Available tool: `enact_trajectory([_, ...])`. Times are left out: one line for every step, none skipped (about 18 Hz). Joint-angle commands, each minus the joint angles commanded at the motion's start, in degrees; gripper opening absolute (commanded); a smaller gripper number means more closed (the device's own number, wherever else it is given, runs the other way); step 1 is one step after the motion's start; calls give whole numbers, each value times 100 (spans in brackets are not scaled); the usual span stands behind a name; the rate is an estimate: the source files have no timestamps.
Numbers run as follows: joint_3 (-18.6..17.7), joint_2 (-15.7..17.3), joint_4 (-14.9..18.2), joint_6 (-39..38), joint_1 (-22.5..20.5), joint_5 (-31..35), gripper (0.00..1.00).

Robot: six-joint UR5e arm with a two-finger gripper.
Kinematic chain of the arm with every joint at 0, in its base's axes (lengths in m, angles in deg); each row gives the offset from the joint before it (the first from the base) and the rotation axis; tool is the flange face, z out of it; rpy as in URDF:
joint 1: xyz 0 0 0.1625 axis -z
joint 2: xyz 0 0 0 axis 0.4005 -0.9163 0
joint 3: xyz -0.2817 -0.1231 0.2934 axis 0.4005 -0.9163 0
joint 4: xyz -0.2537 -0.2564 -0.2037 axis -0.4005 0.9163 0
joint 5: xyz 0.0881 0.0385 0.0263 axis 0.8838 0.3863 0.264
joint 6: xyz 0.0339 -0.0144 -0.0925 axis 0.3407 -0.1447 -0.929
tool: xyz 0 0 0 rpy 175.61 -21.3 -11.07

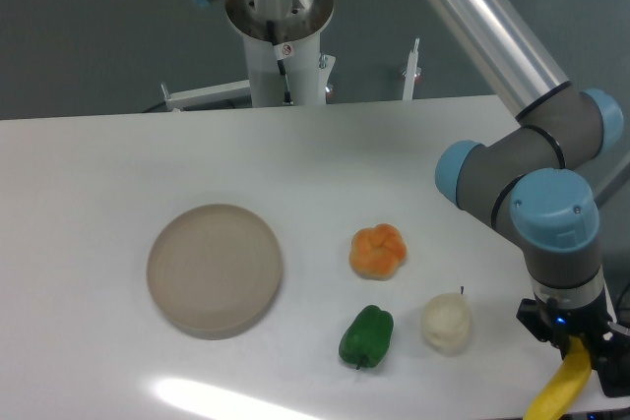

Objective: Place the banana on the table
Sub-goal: 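Lift the yellow banana with the gripper and carry it up and inward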

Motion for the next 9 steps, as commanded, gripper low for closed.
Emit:
enact_trajectory([-9, 9, -9, 0, 0, -9, 26])
enact_trajectory([-9, 9, -9, 0, 0, -9, 26])
enact_trajectory([-9, 35, 9, 0, 0, -35, 26])
enact_trajectory([-35, 70, 17, 0, -9, -53, 26])
enact_trajectory([-122, 166, 35, 0, 0, -44, 26])
enact_trajectory([-219, 219, 53, 0, -9, -44, 26])
enact_trajectory([-315, 307, 61, 0, -9, -44, 26])
enact_trajectory([-430, 429, 79, 0, -9, -44, 26])
enact_trajectory([-552, 552, 105, 9, -9, -61, 26])
